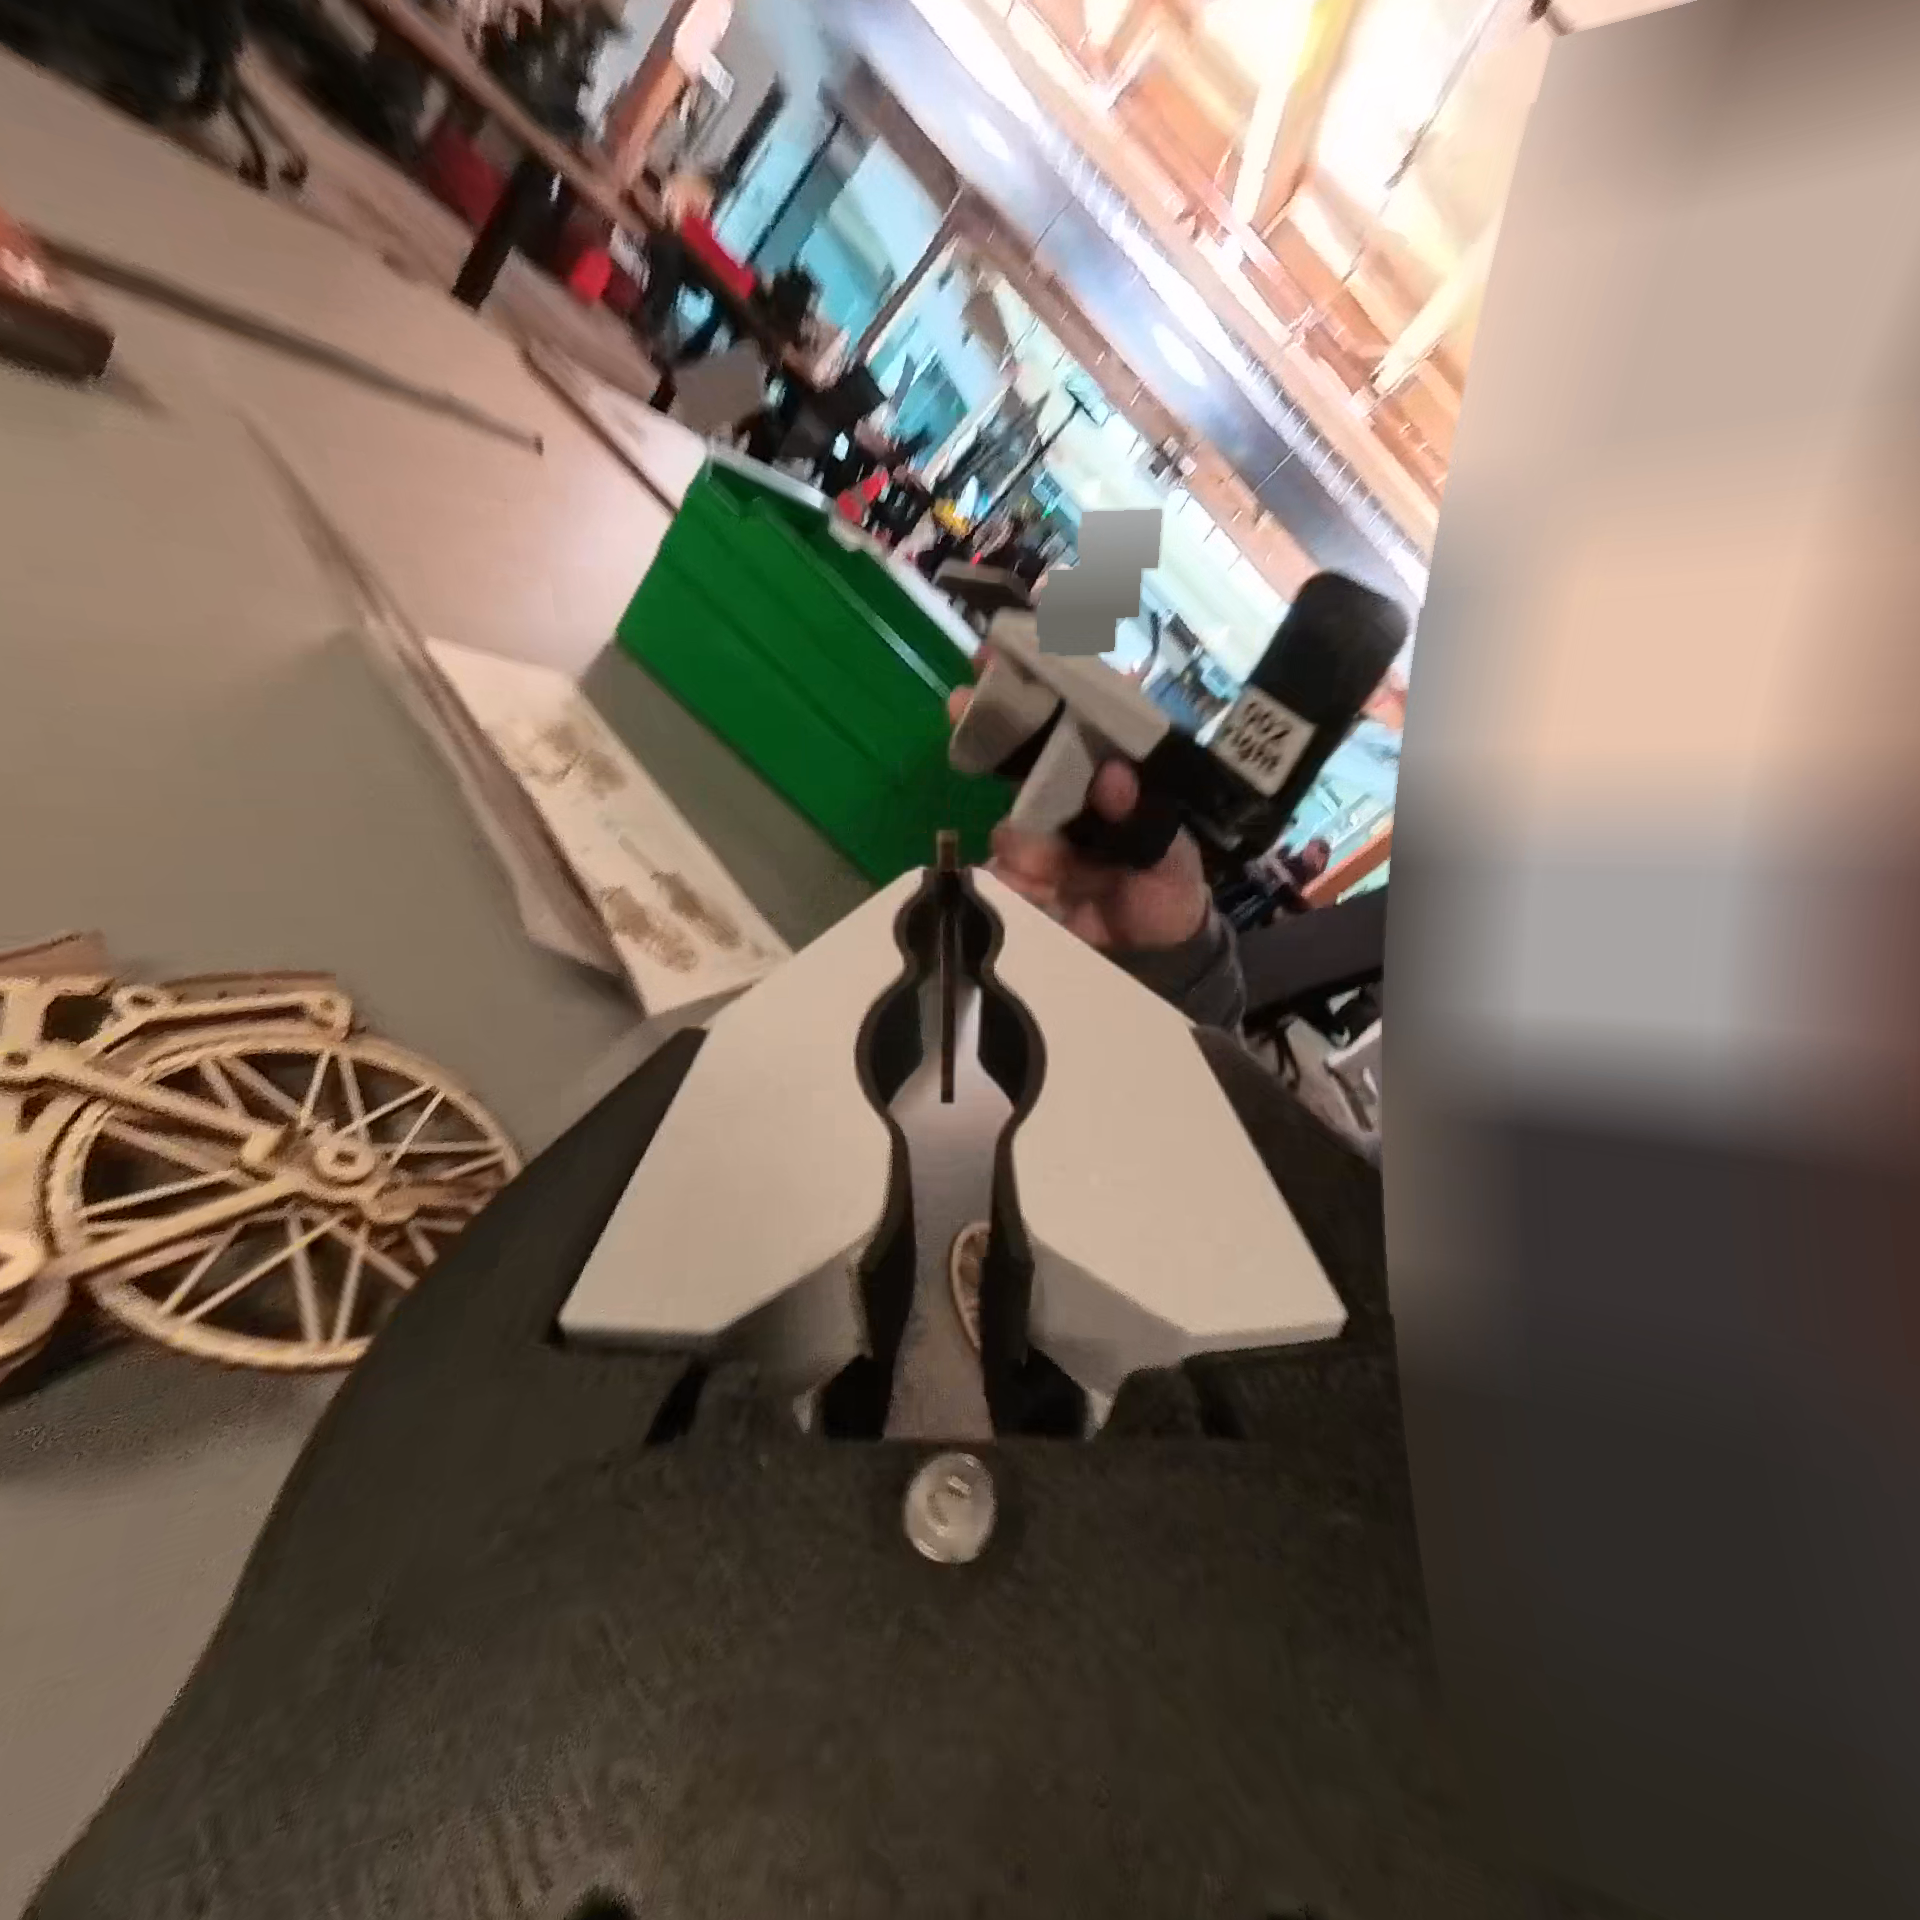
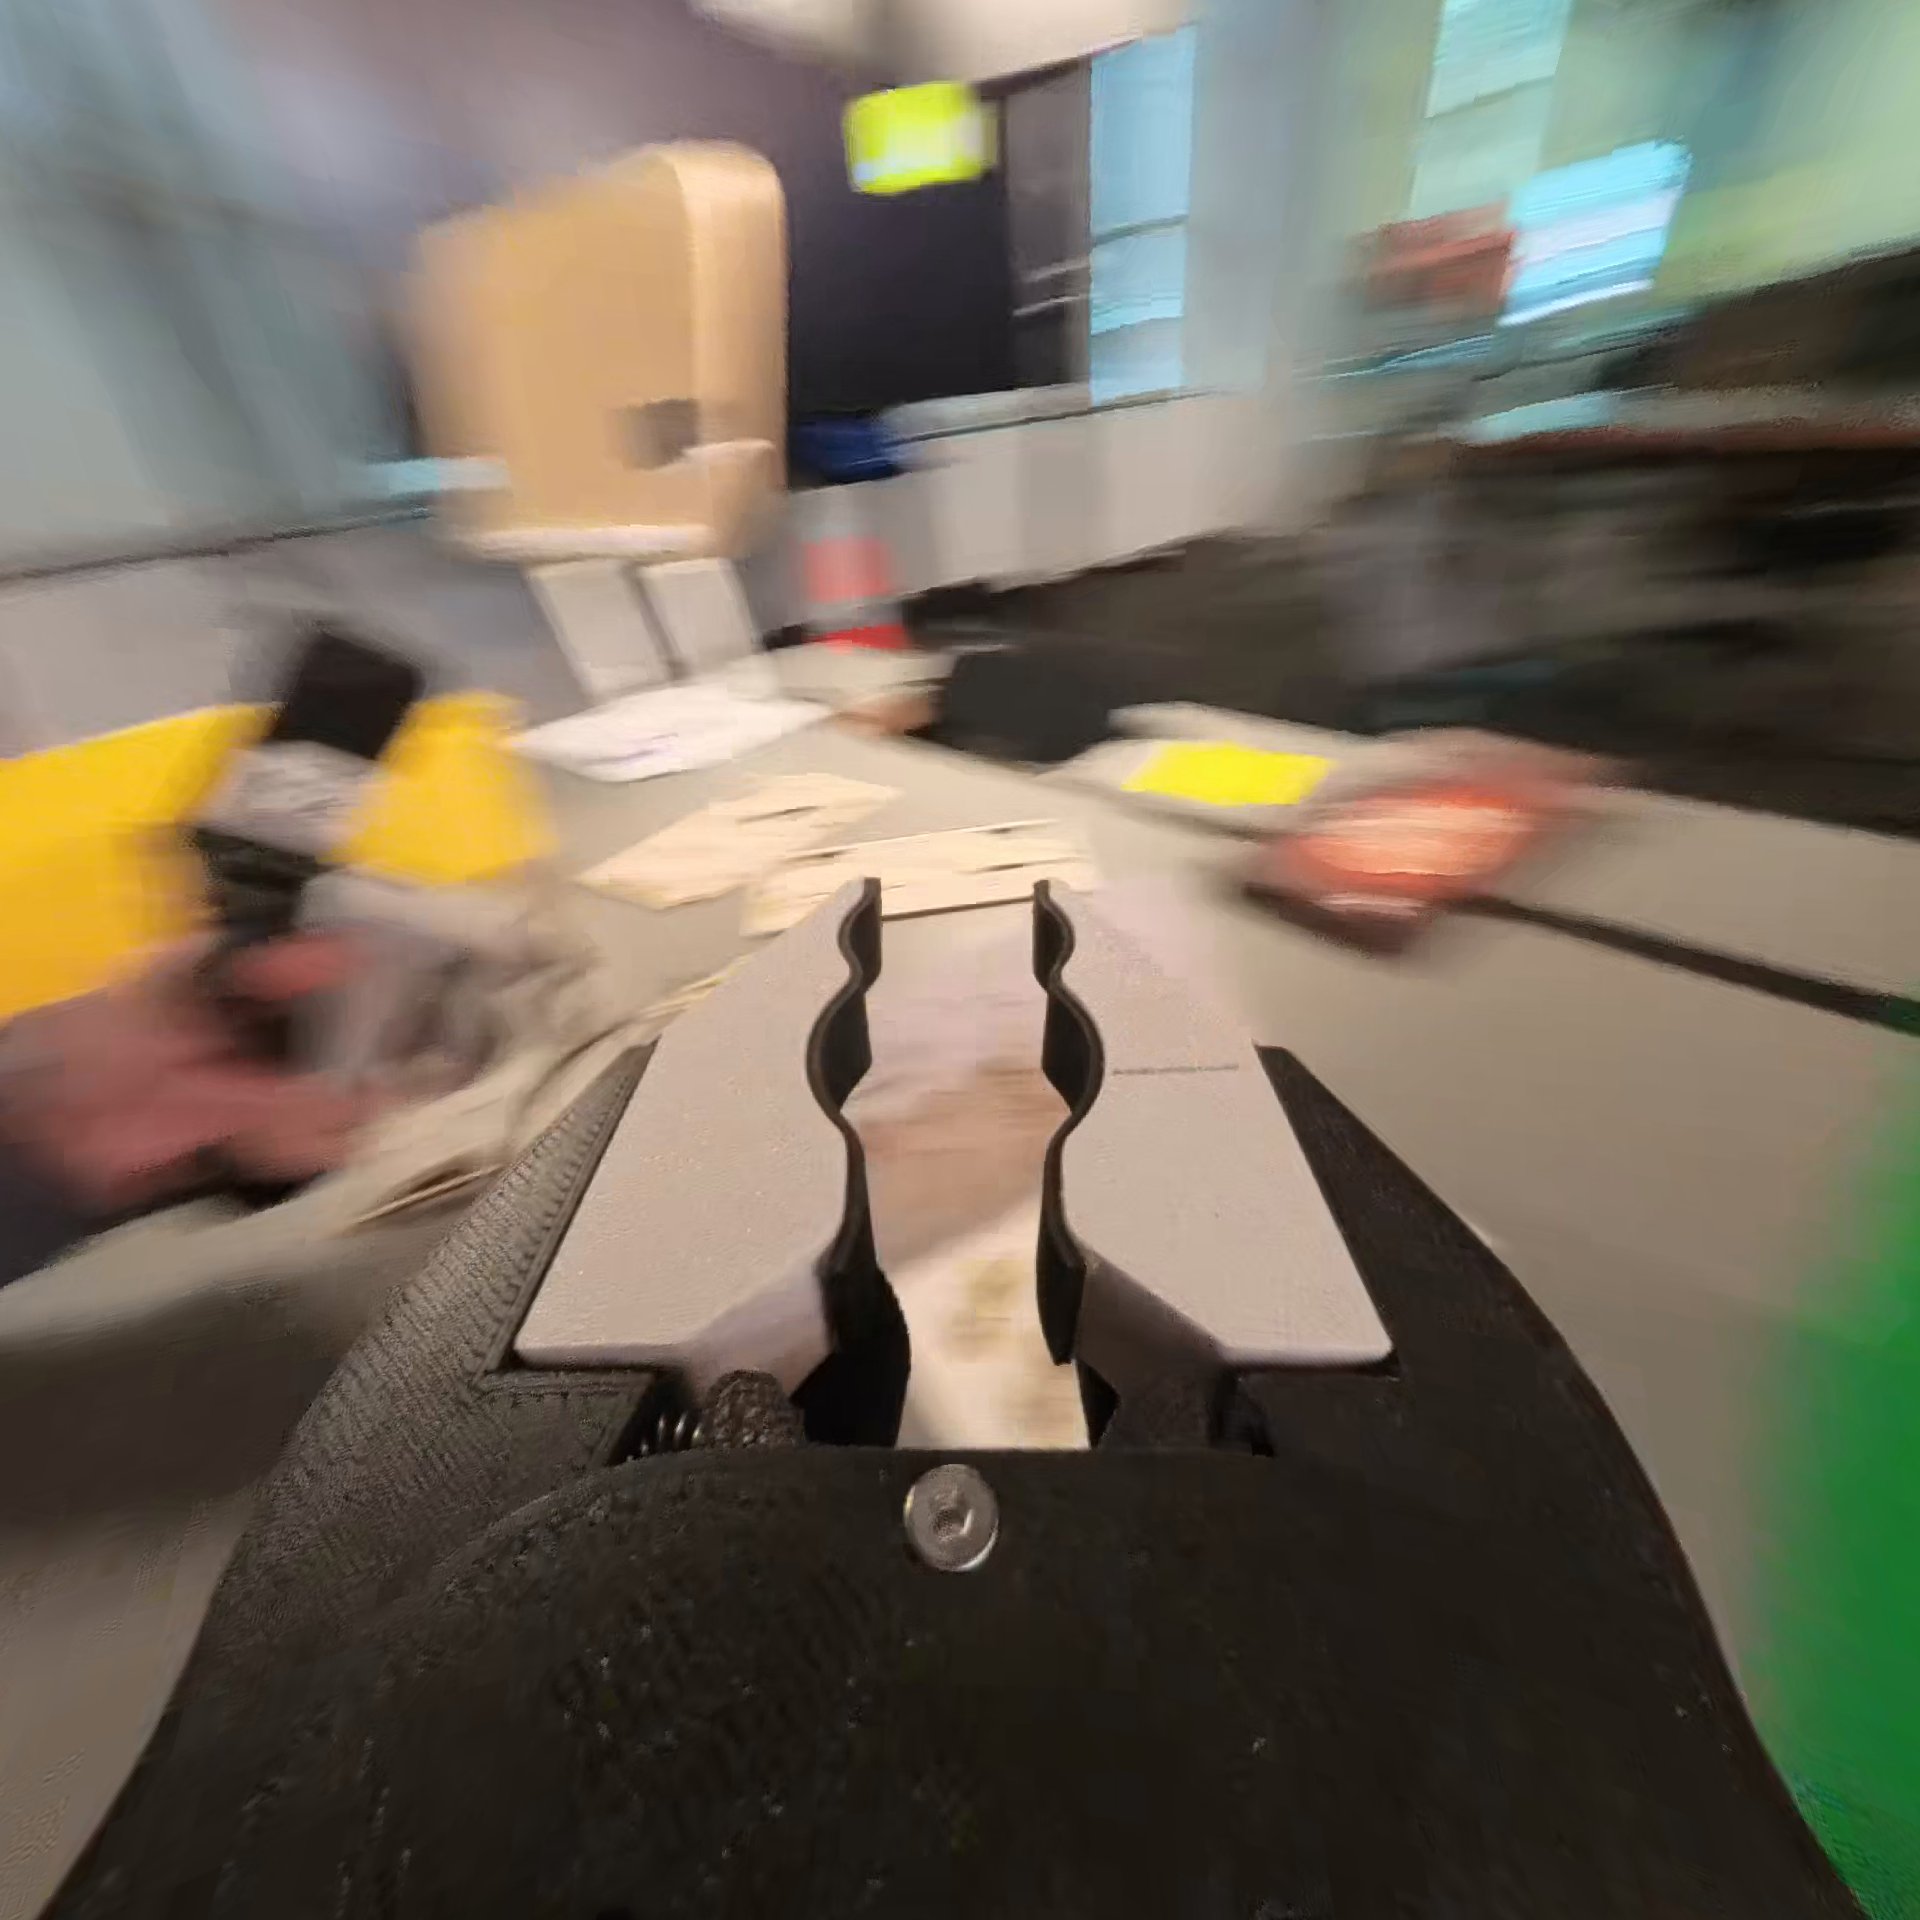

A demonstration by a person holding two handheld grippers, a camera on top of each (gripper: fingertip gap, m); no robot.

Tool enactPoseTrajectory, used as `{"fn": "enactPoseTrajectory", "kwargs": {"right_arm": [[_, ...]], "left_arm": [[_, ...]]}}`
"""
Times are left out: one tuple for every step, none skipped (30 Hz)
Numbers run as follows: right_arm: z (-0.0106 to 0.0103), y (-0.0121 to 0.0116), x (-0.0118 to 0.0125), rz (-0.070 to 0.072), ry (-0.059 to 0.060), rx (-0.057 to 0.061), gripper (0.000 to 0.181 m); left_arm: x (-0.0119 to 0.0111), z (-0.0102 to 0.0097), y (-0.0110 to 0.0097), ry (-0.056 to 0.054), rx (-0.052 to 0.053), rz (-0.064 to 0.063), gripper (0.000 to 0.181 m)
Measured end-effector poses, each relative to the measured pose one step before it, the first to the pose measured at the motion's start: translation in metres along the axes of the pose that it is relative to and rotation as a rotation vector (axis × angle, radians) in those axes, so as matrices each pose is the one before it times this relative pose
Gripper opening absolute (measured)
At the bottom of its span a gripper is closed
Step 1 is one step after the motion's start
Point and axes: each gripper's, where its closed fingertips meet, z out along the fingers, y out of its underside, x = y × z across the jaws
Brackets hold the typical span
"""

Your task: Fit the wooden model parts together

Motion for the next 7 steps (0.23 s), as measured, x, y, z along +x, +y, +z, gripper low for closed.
{"fn": "enactPoseTrajectory", "kwargs": {"right_arm": [[-0.00207, -0.00287, 0.01027, -0.0130, 0.0539, 0.0265, 0.027], [-0.00246, -0.00351, 0.00621, 0.0017, 0.0344, 0.0255, 0.027], [-0.00226, -0.00346, 0.00485, 0.0080, 0.0267, 0.0252, 0.027], [-0.00180, -0.00334, 0.00359, 0.0053, 0.0207, 0.0255, 0.027], [-0.00225, -0.00330, 0.00503, -0.0004, 0.0198, 0.0249, 0.027], [-0.00215, -0.00357, 0.00258, -0.0060, 0.0176, 0.0244, 0.026], [-0.00211, -0.00361, 0.00230, -0.0095, 0.0147, 0.0227, 0.025]], "left_arm": [[-0.00527, 0.00130, 0.00422, -0.0134, -0.0489, -0.0149, 0.002], [-0.00415, 0.00200, 0.00299, -0.0073, -0.0416, -0.0126, 0.002], [-0.00350, 0.00257, 0.00217, -0.0036, -0.0375, -0.0153, 0.002], [-0.00191, 0.00312, 0.00244, 0.0046, -0.0416, -0.0158, 0.002], [-0.00124, 0.00346, 0.00132, 0.0086, -0.0359, -0.0098, 0.002], [-0.00145, 0.00362, 0.00072, 0.0058, -0.0329, -0.0063, 0.002], [-0.00127, 0.00368, 0.00147, 0.0099, -0.0397, -0.0135, 0.002]]}}
